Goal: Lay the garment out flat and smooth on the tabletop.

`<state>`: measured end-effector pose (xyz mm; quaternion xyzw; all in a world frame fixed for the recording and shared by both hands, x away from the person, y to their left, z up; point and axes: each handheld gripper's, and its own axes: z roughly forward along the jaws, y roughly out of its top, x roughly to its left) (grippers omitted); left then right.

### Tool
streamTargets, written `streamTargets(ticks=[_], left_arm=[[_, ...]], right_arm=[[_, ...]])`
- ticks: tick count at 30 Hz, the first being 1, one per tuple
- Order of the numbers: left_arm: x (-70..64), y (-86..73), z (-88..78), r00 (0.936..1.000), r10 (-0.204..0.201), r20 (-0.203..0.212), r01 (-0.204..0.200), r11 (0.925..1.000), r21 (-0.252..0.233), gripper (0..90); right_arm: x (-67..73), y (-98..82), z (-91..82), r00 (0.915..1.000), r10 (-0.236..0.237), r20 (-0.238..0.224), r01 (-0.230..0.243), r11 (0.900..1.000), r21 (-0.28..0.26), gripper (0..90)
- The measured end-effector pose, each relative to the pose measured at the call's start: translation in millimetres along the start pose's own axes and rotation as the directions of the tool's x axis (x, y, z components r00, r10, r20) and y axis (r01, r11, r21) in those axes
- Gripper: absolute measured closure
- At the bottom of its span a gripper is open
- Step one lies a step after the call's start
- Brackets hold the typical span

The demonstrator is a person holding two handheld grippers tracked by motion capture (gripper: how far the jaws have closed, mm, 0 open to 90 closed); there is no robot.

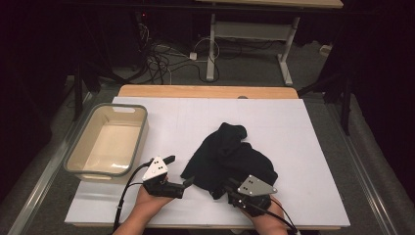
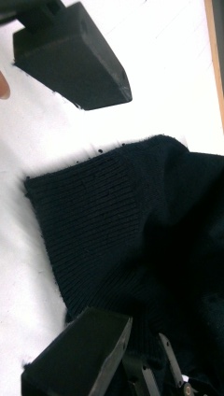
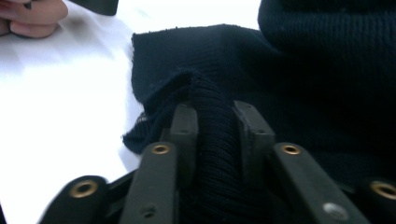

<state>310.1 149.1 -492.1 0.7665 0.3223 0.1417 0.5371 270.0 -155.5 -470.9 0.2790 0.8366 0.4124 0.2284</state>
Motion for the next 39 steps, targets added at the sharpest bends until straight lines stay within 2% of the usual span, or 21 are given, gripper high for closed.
streamTargets(ticks=[5,8,13,14,15,16,17,18,19,20,21,22,23,26,28,34,35,36,37,38,39], left_arm=[[0.3,-0.2,-0.6,1.0,0.003,0.008,-0.003,1.0,-0.004,0.0],[1.4,-0.4,-1.1,0.9999,-0.007,0.01,0.007,0.9999,-0.011,0.0],[1.8,-0.8,-1.8,0.9999,-0.011,0.011,0.011,0.9998,-0.019,0.0],[2.2,-0.8,-1.9,0.9998,-0.014,0.011,0.014,0.9997,-0.02,0.0],[2.2,-0.8,-1.9,0.9998,-0.014,0.011,0.014,0.9997,-0.02,0.0],[2.2,-0.9,-1.9,0.9998,-0.014,0.011,0.015,0.9997,-0.02,0.0],[2.2,-0.9,-1.9,0.9998,-0.014,0.011,0.015,0.9997,-0.02,0.0],[2.1,-0.9,-1.9,0.9999,-0.014,0.01,0.015,0.9997,-0.02,0.0],[2.1,-0.9,-1.9,0.9999,-0.014,0.01,0.015,0.9997,-0.02,0.0],[2.1,-0.9,-1.9,0.9998,-0.015,0.009,0.015,0.9997,-0.02,0.0],[2.0,-0.9,-1.9,0.9999,-0.014,0.009,0.015,0.9997,-0.021,0.0],[1.9,-0.9,-1.9,0.9999,-0.014,0.009,0.014,0.9997,-0.02,0.0],[1.9,-0.9,-1.9,0.9999,-0.014,0.009,0.014,0.9997,-0.02,0.0],[1.7,-0.9,-1.8,0.9999,-0.014,0.007,0.014,0.9997,-0.021,0.0],[1.5,-0.9,-1.8,0.9999,-0.012,0.006,0.012,0.9997,-0.021,0.0],[1.3,-1.0,-1.8,0.9999,-0.01,0.006,0.01,0.9997,-0.022,0.0],[1.3,-1.0,-1.8,0.9999,-0.01,0.006,0.01,0.9997,-0.022,0.0],[1.3,-1.0,-1.9,0.9999,-0.01,0.007,0.01,0.9997,-0.021,0.0],[1.3,-1.0,-1.9,0.9999,-0.01,0.007,0.01,0.9997,-0.021,0.0],[1.3,-0.9,-1.7,0.9999,-0.01,0.006,0.01,0.9997,-0.021,0.0],[1.3,-0.9,-1.7,0.9999,-0.01,0.006,0.01,0.9997,-0.021,0.0]], right_arm=[[-0.9,3.2,-13.0,0.9998,-0.021,0.007,0.021,0.999,-0.049,76.7],[-10.2,12.5,-39.5,0.9979,-0.005,0.064,0.013,0.991,-0.137,77.4],[-30.9,8.8,-65.2,0.9889,0.044,0.142,-0.017,0.982,-0.186,77.8],[-43.5,1.0,-76.4,0.9808,0.068,0.183,-0.033,0.981,-0.19,77.8],[-43.5,1.0,-76.4,0.9808,0.068,0.183,-0.033,0.981,-0.19,77.8],[-58.0,-9.7,-86.6,0.9703,0.116,0.212,-0.074,0.978,-0.197,77.8],[-58.0,-9.7,-86.6,0.9703,0.116,0.212,-0.074,0.978,-0.197,77.8],[-71.9,-22.5,-95.8,0.9568,0.163,0.24,-0.117,0.974,-0.196,77.9],[-71.9,-22.5,-95.8,0.9568,0.163,0.24,-0.117,0.974,-0.196,77.9],[-83.9,-35.3,-101.9,0.9427,0.2,0.267,-0.153,0.97,-0.189,77.9],[-83.9,-35.3,-101.9,0.9427,0.2,0.267,-0.153,0.97,-0.189,77.9],[-98.5,-54.5,-105.5,0.9254,0.254,0.281,-0.214,0.963,-0.165,78.0],[-98.5,-54.5,-105.5,0.9254,0.254,0.281,-0.214,0.963,-0.165,78.0],[-110.6,-81.6,-102.3,0.9067,0.297,0.3,-0.278,0.955,-0.104,78.4],[-113.3,-87.3,-101.7,0.9006,0.316,0.299,-0.299,0.949,-0.1,78.3],[-110.7,-84.6,-101.2,0.8979,0.319,0.304,-0.302,0.948,-0.101,76.4],[-110.0,-81.8,-102.7,0.8995,0.321,0.297,-0.301,0.947,-0.112,72.6],[-107.4,-74.7,-106.6,0.8993,0.322,0.295,-0.295,0.946,-0.134,58.7],[-107.4,-74.7,-106.6,0.8993,0.322,0.295,-0.295,0.946,-0.134,58.7],[-104.9,-65.3,-110.5,0.9034,0.334,0.268,-0.298,0.94,-0.168,41.6],[-104.9,-65.3,-110.5,0.9034,0.334,0.268,-0.298,0.94,-0.168,41.6]])
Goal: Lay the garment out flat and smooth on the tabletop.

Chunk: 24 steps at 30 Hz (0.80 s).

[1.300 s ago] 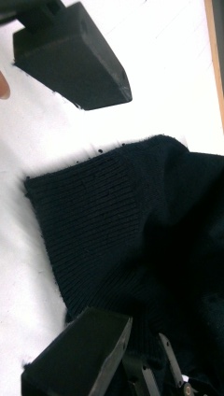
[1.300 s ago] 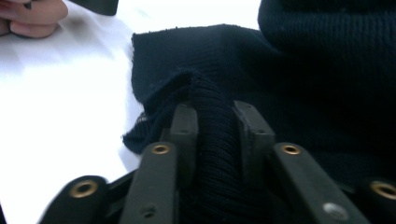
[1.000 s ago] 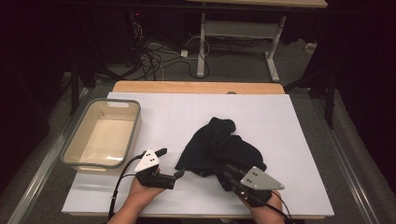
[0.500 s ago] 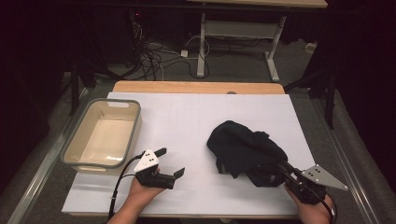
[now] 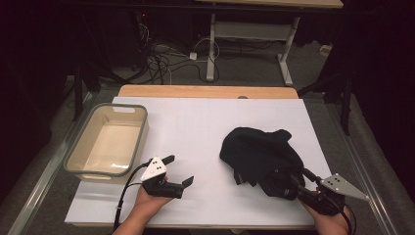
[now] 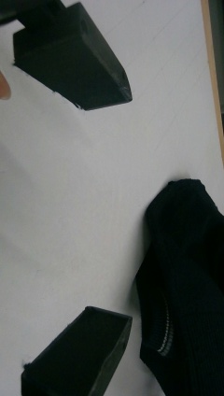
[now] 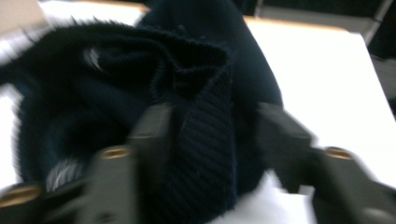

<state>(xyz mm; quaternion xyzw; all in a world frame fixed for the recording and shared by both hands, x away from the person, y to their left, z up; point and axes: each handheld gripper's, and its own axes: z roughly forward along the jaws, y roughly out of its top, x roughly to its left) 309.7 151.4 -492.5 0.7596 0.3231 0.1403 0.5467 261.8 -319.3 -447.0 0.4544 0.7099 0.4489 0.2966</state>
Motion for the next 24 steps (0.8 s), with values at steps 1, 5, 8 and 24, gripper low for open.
streamTargets(ticks=[1,5,8,24], left_arm=[[-0.1,0.1,0.1,1.0,0.0,-0.002,0.0,1.0,0.001,0.0],[-0.1,0.0,0.1,1.0,0.0,-0.003,0.0,1.0,0.001,0.0],[-0.4,0.0,0.0,1.0,0.003,-0.005,-0.003,1.0,0.001,0.0],[-0.7,-0.5,-0.7,1.0,0.006,-0.002,-0.006,1.0,-0.007,0.0]], right_arm=[[9.3,8.9,-2.7,0.9998,-0.015,-0.013,0.015,1.0,-0.026,33.3],[39.6,28.0,-6.8,0.9945,-0.099,-0.034,0.097,0.993,-0.071,27.0],[56.9,37.2,-8.9,0.9876,-0.145,-0.059,0.139,0.986,-0.095,27.4],[95.1,14.1,52.8,0.9435,-0.327,-0.051,0.331,0.933,0.137,56.3]])
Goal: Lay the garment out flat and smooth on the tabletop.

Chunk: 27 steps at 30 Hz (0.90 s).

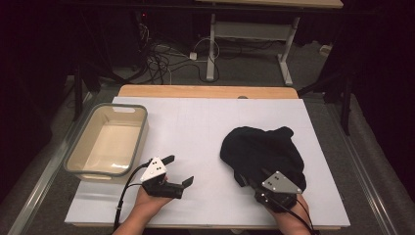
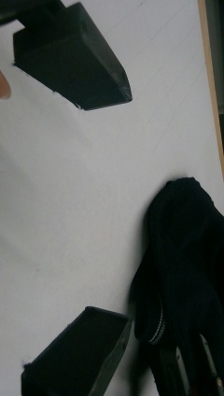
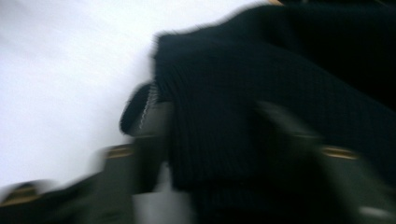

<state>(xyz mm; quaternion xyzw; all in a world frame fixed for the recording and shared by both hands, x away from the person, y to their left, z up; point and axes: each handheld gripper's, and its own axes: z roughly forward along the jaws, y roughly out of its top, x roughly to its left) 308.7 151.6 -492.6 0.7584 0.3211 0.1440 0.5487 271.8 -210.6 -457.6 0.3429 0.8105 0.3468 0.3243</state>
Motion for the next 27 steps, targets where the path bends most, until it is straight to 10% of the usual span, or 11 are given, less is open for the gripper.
streamTargets(ticks=[3,8,15,19,24,27], left_arm=[[-0.5,-0.1,-0.1,1.0,0.004,-0.002,-0.004,1.0,0.0,0.0],[-0.4,-0.1,-0.1,1.0,0.003,-0.003,-0.003,1.0,0.0,0.0],[0.9,0.1,-0.1,0.9999,-0.009,0.004,0.009,1.0,-0.003,0.0],[1.7,0.1,-0.3,0.9998,-0.016,0.008,0.016,0.9999,-0.004,0.0],[1.8,0.1,-0.3,0.9998,-0.016,0.01,0.016,0.9999,-0.005,0.0],[1.9,0.1,-0.3,0.9998,-0.017,0.009,0.017,0.9998,-0.005,0.0]], right_arm=[[-12.4,-15.1,5.8,0.9999,0.002,0.011,-0.002,1.0,0.017,74.5],[-8.0,-11.9,-0.4,0.9983,0.011,-0.057,-0.013,1.0,-0.023,77.6],[33.9,10.5,-13.9,0.9791,-0.048,-0.198,0.025,0.993,-0.118,78.6],[71.2,20.1,-15.8,0.9515,-0.1,-0.291,0.061,0.988,-0.142,76.8],[63.0,26.7,-24.0,0.9587,-0.051,-0.28,-0.002,0.983,-0.184,67.5],[50.9,27.0,-32.1,0.9677,-0.042,-0.249,-0.012,0.978,-0.208,82.0]])
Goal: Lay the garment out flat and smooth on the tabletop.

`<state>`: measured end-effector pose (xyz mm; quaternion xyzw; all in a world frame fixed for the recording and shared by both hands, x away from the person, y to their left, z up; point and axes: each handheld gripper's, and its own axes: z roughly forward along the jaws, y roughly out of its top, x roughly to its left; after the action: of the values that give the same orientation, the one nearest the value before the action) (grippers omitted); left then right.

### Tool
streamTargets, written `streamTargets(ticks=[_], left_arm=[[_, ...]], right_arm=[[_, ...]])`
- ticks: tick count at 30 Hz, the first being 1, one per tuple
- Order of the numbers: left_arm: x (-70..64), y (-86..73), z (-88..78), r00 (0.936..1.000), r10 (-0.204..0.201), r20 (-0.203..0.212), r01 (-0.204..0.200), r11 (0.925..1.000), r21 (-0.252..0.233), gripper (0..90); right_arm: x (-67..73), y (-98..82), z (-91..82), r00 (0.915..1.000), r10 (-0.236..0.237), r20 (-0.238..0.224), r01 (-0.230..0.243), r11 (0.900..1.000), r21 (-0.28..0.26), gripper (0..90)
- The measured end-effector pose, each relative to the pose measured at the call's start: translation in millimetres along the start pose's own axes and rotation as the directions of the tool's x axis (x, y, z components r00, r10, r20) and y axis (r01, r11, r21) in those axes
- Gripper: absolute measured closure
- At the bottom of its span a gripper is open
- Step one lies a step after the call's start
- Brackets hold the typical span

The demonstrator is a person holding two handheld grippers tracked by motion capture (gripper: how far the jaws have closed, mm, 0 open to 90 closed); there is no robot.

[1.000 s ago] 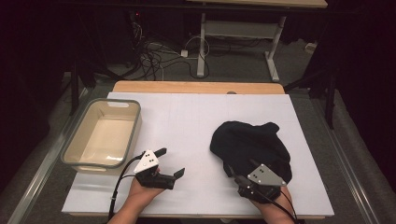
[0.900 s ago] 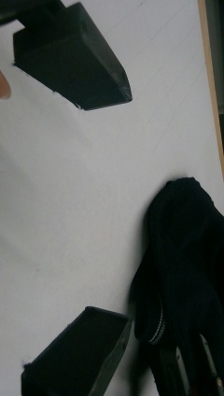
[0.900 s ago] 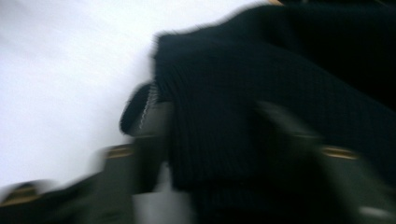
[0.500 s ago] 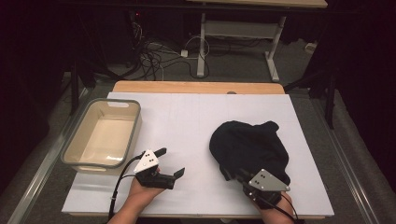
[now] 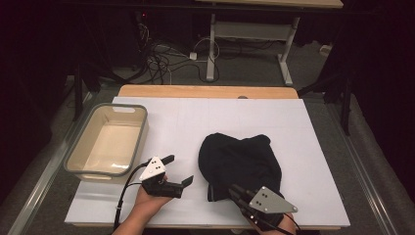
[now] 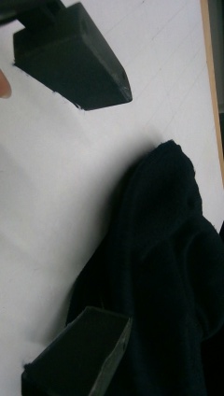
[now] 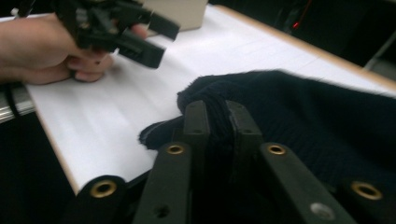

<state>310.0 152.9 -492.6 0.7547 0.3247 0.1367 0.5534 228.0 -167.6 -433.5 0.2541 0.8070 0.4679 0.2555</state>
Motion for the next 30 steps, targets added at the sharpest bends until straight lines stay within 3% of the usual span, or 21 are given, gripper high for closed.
streamTargets(ticks=[3,6,8,12,13,14,15,16,17,18,19,20,22,23,24,25,26,27,28,29,30], left_arm=[[0.0,-0.1,-0.1,1.0,0.0,-0.001,0.0,1.0,-0.001,0.0],[-0.2,-0.2,-0.2,1.0,0.001,-0.002,-0.001,1.0,-0.002,0.0],[-0.2,-0.2,-0.2,1.0,0.001,-0.002,-0.001,1.0,-0.002,0.0],[-0.3,-0.2,-0.3,1.0,0.001,-0.002,-0.001,1.0,-0.002,0.0],[-0.3,-0.2,-0.3,1.0,0.001,-0.002,-0.001,1.0,-0.002,0.0],[-0.1,-0.1,-0.2,1.0,-0.001,-0.002,0.001,1.0,-0.002,0.0],[-0.1,-0.1,-0.2,1.0,-0.001,-0.002,0.001,1.0,-0.002,0.0],[0.0,-0.1,-0.2,1.0,-0.002,-0.002,0.002,1.0,-0.003,0.0],[0.0,-0.1,-0.2,1.0,-0.002,-0.002,0.002,1.0,-0.003,0.0],[0.0,-0.1,-0.2,1.0,-0.001,-0.003,0.001,1.0,-0.003,0.0],[0.0,-0.1,-0.2,1.0,-0.001,-0.003,0.001,1.0,-0.003,0.0],[0.0,-0.2,-0.2,1.0,-0.002,-0.003,0.002,1.0,-0.003,0.0],[0.0,-0.2,-0.3,1.0,-0.002,-0.002,0.002,1.0,-0.003,0.0],[0.0,-0.2,-0.3,1.0,-0.001,-0.001,0.001,1.0,-0.004,0.0],[0.0,-0.2,-0.4,1.0,0.0,-0.001,0.0,1.0,-0.004,0.0],[0.0,-0.2,-0.4,1.0,0.0,-0.001,0.0,1.0,-0.004,0.0],[-0.1,-0.2,-0.3,1.0,0.001,-0.001,-0.001,1.0,-0.004,0.0],[-0.1,-0.2,-0.3,1.0,0.001,-0.001,-0.001,1.0,-0.004,0.0],[-0.2,-0.2,-0.2,1.0,0.002,-0.001,-0.002,1.0,-0.003,0.0],[-0.2,-0.2,-0.2,1.0,0.002,-0.001,-0.002,1.0,-0.003,0.0],[-0.2,-0.2,-0.2,1.0,0.001,-0.003,-0.001,1.0,-0.002,0.0]], right_arm=[[-4.1,2.3,-6.0,0.9996,-0.003,0.028,0.003,1.0,-0.025,82.6],[-27.9,5.1,-28.1,0.9904,0.045,0.131,-0.033,0.995,-0.091,82.6],[-31.4,4.5,-30.9,0.9882,0.051,0.144,-0.037,0.995,-0.095,82.6],[-70.8,-19.0,-54.1,0.9494,0.141,0.281,-0.117,0.988,-0.102,82.6],[-70.8,-19.0,-54.1,0.9494,0.141,0.281,-0.117,0.988,-0.102,82.6],[-85.1,-34.5,-60.7,0.9278,0.172,0.331,-0.154,0.985,-0.081,82.6],[-85.1,-34.5,-60.7,0.9278,0.172,0.331,-0.154,0.985,-0.081,82.6],[-98.9,-49.6,-67.7,0.906,0.193,0.377,-0.186,0.981,-0.056,82.5],[-98.9,-49.6,-67.7,0.906,0.193,0.377,-0.186,0.981,-0.056,82.5],[-112.0,-64.3,-75.8,0.887,0.219,0.406,-0.222,0.974,-0.041,82.5],[-112.0,-64.3,-75.8,0.887,0.219,0.406,-0.222,0.974,-0.041,82.5],[-123.2,-77.2,-85.3,0.8633,0.25,0.438,-0.259,0.965,-0.039,82.5],[-127.1,-81.3,-89.3,0.8552,0.256,0.451,-0.268,0.963,-0.039,82.6],[-131.6,-86.2,-95.0,0.8417,0.266,0.47,-0.28,0.959,-0.041,82.6],[-141.4,-96.2,-109.6,0.8074,0.296,0.51,-0.313,0.948,-0.054,82.6],[-141.4,-96.2,-109.6,0.8074,0.296,0.51,-0.313,0.948,-0.054,82.6],[-148.1,-105.0,-120.3,0.777,0.306,0.55,-0.333,0.941,-0.054,82.6],[-148.1,-105.0,-120.3,0.777,0.306,0.55,-0.333,0.941,-0.054,82.6],[-152.0,-112.8,-124.8,0.763,0.324,0.559,-0.36,0.932,-0.048,82.3],[-152.0,-112.8,-124.8,0.763,0.324,0.559,-0.36,0.932,-0.048,82.3],[-151.4,-113.2,-121.4,0.7803,0.338,0.526,-0.376,0.926,-0.038,77.1]])
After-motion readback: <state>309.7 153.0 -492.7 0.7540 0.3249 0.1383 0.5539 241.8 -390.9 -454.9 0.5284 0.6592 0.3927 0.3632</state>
